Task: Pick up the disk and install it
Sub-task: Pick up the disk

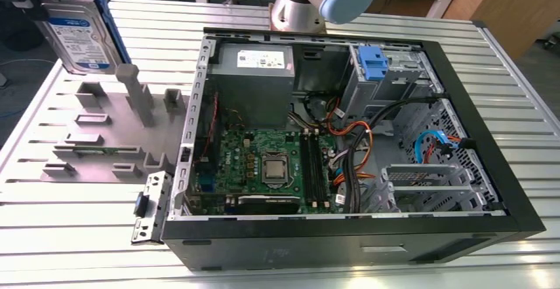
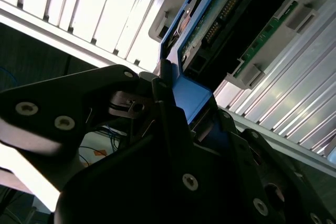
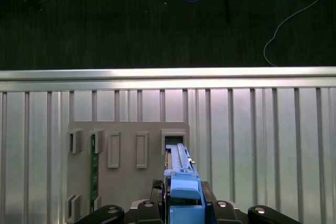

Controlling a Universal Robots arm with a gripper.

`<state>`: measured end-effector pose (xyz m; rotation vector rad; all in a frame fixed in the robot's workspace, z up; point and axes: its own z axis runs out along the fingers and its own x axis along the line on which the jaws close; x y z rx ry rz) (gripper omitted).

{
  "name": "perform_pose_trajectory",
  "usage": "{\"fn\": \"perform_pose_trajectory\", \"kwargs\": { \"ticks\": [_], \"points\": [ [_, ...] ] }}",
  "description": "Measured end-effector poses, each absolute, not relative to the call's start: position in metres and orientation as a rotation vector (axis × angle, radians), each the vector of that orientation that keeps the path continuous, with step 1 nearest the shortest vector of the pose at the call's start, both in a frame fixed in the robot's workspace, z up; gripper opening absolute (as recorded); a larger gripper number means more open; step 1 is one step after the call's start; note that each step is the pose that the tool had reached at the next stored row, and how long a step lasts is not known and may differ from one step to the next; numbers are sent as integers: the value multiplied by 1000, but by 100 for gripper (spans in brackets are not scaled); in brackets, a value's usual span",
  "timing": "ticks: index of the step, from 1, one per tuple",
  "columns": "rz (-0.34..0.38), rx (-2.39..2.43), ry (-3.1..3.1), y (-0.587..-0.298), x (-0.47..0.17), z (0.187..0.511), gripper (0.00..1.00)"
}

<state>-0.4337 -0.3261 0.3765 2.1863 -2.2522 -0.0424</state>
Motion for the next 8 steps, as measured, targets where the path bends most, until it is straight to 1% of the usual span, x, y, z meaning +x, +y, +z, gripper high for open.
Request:
{"fn": "perform_pose_trajectory", "kwargs": {
  "ticks": [8],
  "points": [
    [-42, 2186, -2252, -326, -434, 383, 36]
  ]
}}
